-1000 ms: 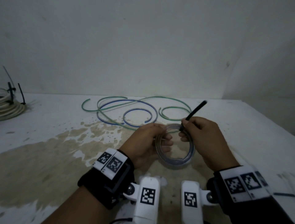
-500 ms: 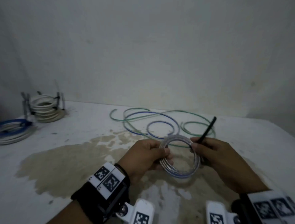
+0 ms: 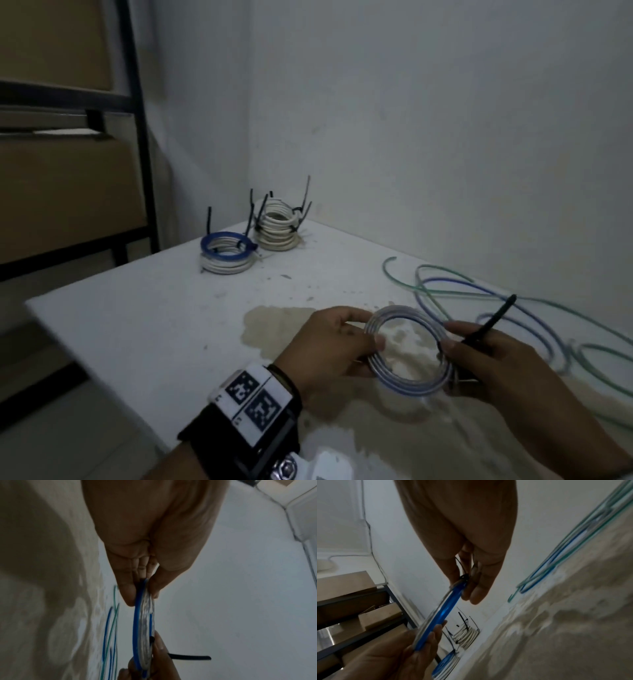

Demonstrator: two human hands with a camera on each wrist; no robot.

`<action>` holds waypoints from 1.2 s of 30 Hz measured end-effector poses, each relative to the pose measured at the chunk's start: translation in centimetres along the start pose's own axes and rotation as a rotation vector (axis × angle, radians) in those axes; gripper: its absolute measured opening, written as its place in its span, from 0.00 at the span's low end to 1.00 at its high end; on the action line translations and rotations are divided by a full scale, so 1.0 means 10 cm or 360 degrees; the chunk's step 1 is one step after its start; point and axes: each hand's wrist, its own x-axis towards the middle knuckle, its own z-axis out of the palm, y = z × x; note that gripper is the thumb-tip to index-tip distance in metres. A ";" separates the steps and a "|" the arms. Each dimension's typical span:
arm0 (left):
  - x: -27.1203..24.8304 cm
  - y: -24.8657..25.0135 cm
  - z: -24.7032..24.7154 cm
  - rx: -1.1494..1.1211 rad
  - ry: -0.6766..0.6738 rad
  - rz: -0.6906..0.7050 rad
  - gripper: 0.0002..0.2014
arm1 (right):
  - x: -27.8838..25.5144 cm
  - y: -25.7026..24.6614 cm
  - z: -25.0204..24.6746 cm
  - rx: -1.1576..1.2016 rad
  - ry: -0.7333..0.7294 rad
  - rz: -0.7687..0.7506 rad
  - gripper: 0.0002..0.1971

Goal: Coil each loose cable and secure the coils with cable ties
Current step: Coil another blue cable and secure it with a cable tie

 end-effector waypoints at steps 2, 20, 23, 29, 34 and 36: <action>-0.01 0.06 -0.30 0.0005 0.0141 0.0019 0.11 | 0.07 -0.05 0.28 0.0060 -0.0120 -0.0002 0.05; 0.41 0.60 -2.01 -0.0076 0.0923 0.0473 0.04 | 0.99 -0.42 2.49 0.0378 -0.0246 -0.0353 0.05; 0.62 0.60 -2.30 -0.0034 0.0998 0.0422 0.05 | 1.17 -0.43 2.70 0.0011 -0.0262 -0.0492 0.06; 0.81 0.51 -2.54 0.0195 0.1010 0.0451 0.11 | 1.47 -0.36 2.99 -0.0279 -0.0187 -0.0637 0.04; 0.89 0.40 -2.63 0.0345 0.0944 0.0519 0.14 | 1.61 -0.24 3.10 -0.0235 -0.0169 -0.0604 0.03; 0.91 0.37 -2.66 0.0390 0.0952 0.0545 0.17 | 1.65 -0.21 3.12 -0.0213 -0.0165 -0.0581 0.07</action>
